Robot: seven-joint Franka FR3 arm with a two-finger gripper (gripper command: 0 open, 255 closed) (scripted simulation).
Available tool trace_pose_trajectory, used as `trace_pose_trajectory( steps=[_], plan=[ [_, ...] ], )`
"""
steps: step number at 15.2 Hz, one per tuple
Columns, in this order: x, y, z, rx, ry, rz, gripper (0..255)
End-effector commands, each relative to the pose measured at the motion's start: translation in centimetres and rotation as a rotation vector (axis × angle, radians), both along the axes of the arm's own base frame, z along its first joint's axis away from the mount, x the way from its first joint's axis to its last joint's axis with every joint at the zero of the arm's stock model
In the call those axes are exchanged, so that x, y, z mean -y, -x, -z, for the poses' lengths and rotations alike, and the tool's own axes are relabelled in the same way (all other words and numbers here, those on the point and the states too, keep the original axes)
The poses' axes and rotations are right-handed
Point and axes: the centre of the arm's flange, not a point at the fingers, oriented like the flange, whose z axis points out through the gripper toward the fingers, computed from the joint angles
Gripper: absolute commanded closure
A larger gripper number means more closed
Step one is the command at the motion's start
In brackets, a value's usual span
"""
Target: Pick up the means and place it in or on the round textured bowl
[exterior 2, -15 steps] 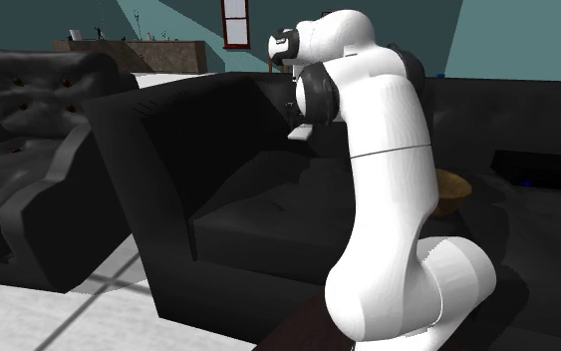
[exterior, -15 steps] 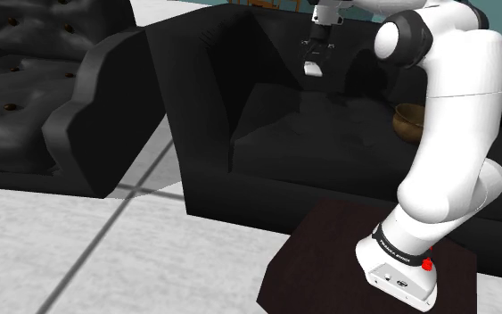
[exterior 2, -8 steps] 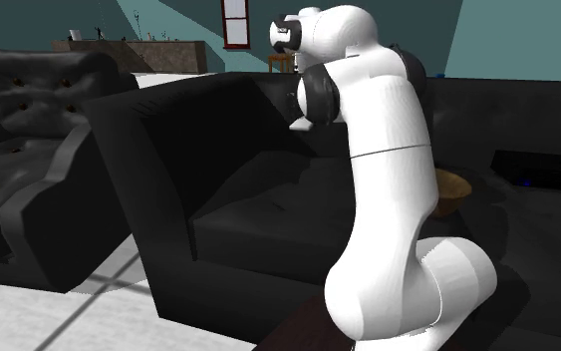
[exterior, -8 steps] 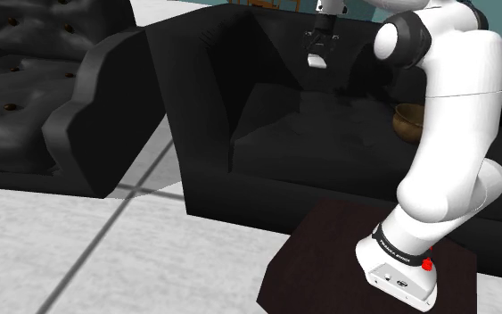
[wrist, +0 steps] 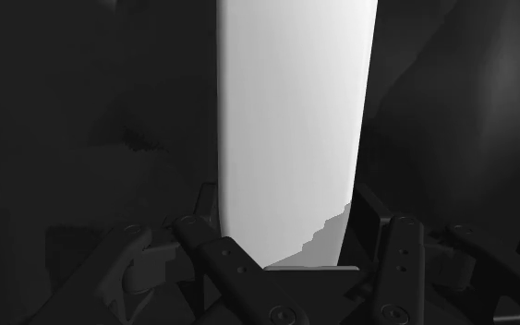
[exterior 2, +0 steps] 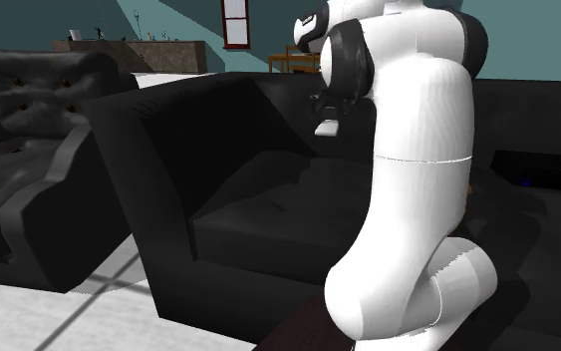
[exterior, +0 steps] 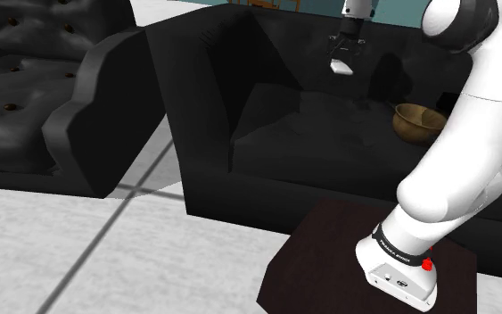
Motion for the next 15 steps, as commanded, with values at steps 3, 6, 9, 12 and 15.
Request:
trace_pose_trajectory(
  steps=[3, 6, 9, 12, 15],
  plan=[
    [0.6, 5.2, 0.0, 0.0, 0.0, -0.001, 255],
    [0.9, 9.2, 0.0, 0.0, 0.0, -0.001, 255],
    [1.3, 13.1, 0.0, 0.0, 0.0, -0.001, 255],
    [1.6, 17.1, 0.0, 0.0, 0.0, -0.001, 255],
    [2.0, 21.0, 0.0, 0.0, 0.0, -0.001, 255]
  ],
)
